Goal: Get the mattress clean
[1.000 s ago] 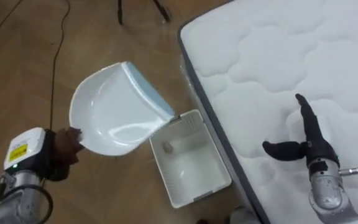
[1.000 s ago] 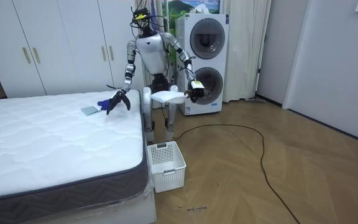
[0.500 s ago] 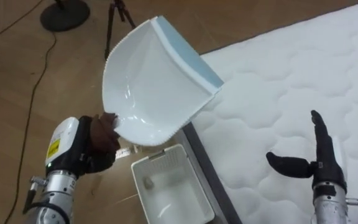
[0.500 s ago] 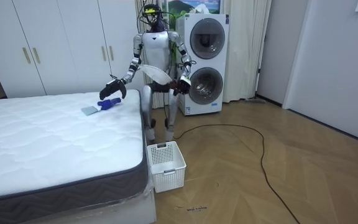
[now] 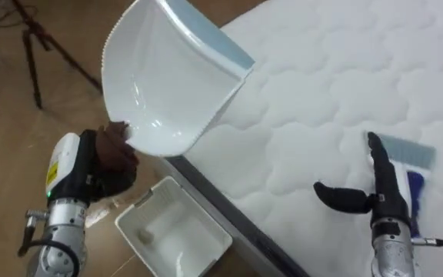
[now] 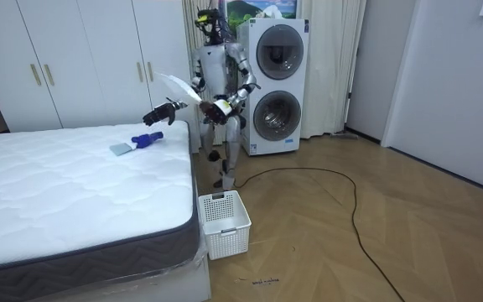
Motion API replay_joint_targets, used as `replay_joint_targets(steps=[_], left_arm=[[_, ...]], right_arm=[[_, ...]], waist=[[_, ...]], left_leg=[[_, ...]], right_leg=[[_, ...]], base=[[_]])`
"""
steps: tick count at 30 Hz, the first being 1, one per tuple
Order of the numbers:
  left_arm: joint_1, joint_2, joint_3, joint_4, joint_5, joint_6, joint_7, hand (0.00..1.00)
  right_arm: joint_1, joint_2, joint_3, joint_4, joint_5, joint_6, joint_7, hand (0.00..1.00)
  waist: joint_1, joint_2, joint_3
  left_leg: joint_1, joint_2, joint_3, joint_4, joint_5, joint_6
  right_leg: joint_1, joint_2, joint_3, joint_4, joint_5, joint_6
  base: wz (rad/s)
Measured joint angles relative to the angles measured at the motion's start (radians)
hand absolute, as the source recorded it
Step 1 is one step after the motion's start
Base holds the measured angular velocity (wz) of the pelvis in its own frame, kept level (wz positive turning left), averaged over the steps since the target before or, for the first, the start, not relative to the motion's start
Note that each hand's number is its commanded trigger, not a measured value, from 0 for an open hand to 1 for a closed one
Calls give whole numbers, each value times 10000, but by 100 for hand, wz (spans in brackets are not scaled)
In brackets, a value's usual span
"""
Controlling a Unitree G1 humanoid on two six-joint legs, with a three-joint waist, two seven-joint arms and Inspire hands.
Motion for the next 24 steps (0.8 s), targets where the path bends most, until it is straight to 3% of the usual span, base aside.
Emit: replay_joint_targets(steps=[1, 2, 3, 4, 6, 7, 9, 13, 16, 18, 19, 20, 21, 22, 23, 24], left_arm=[[-5, -1, 7, -1, 7, 0, 2, 100], [-17, -11, 3, 1, 10, -5, 3, 100], [-3, -43, -10, 5, 12, -13, 1, 100], [-6, -43, -41, 8, 13, -16, -3, 100], [29, -98, -126, 8, 12, -35, -8, 100], [48, -122, -135, 8, 16, -35, -8, 100], [176, -230, -301, 42, 25, -34, -13, 100], [264, -393, -399, 159, 33, -18, -260, 100], [515, -477, -413, 235, 8, -2, -387, 100], [703, -579, -439, 270, 19, 64, -494, 100], [761, -616, -438, 312, 20, 65, -498, 100], [874, -704, -423, 438, 50, 65, -500, 100], [1061, -793, -394, 485, 147, 97, -536, 100], [1152, -799, -390, 486, 176, 98, -583, 69], [1311, -797, -388, 501, 257, 101, -697, 17], [1417, -800, -405, 504, 265, 150, -761, 17]], right_arm=[[-19, 0, 10, 2, -4, 0, 10, 0], [-19, -4, 21, 4, 3, 0, 20, 0], [-4, -6, 33, 79, 5, 0, 31, 0], [66, -10, 48, 95, 5, 1, 39, 0], [261, -75, 18, 127, 1, 1, 194, 0], [261, -75, -32, 131, 0, 0, 282, 0], [229, -76, -133, 388, -3, -20, 525, 0], [283, -24, -166, 861, -522, 6, 1046, 0], [304, -26, -192, 902, -710, 8, 1594, 0], [330, -24, -180, 987, -723, 27, 1960, 0], [329, -24, -137, 1050, -741, 41, 2061, 0], [328, -4, -112, 1195, -866, 125, 2282, 0], [404, -10, -120, 1270, -1158, 227, 2477, 0], [465, -10, -128, 1288, -1254, 243, 2531, 0], [546, -11, -132, 1354, -1416, 317, 2659, 0], [553, -1, -103, 1479, -1478, 457, 2786, 0]], waist=[[-49, 6, -3], [-121, 60, -19], [-356, 132, -7], [-486, 128, -6], [-790, 75, -10], [-899, 69, -12], [-923, 24, -43], [-1064, -6, -74], [-1133, 9, -89], [-1051, 10, -82], [-950, 9, -83], [-843, 16, -81], [-815, 71, -131], [-795, 76, -133], [-786, 96, -144], [-817, 126, -163]], left_leg=[[-118, 83, -202, 173, 15, -24], [-285, 332, -394, 497, 45, -73], [-332, 619, -438, 676, 113, -169], [-330, 727, -438, 728, 161, -215], [-345, 1021, -460, 803, 479, -353], [-397, 1028, -636, 760, 596, -412], [-506, 950, -1699, 509, 1031, -685], [-532, 1030, -2509, 191, 1539, -1049], [-334, 988, -3328, 19, 1777, -1403], [-146, 950, -4389, -17, 1882, -1817], [3, 926, -4677, -88, 1880, -1898], [229, 791, -5532, -186, 1862, -2022], [400, 670, -6407, -265, 1807, -2187], [494, 624, -6726, -298, 1777, -2233], [632, 585, -7131, -300, 1701, -2351], [772, 489, -7621, -341, 1617, -2466]], right_leg=[[-2, 63, 9, -124, -101, 9], [-22, 220, 2, -360, -231, 5], [-89, 402, 4, -427, -209, -105], [-120, 484, 30, -392, -224, -184], [-260, 745, 111, -416, -334, -588], [-326, 777, 137, -409, -338, -635], [-607, 991, 388, -403, -228, -823], [-754, 1338, 513, -564, 8, -1145], [-821, 1600, 1075, -591, 70, -1402], [-941, 1919, 2043, -609, 189, -1621], [-951, 1997, 2326, -610, 212, -1661], [-896, 2135, 2802, -645, 262, -1718], [-850, 2324, 3233, -712, 306, -1757], [-839, 2426, 3450, -720, 319, -1770], [-833, 2536, 3792, -744, 352, -1799], [-858, 2628, 4179, -740, 364, -1806]], base=[[-111], [-86], [-71], [-45], [-32], [-34], [-57], [-38], [-60], [-94], [-125], [-126], [-120], [-106], [-99], [-95]])
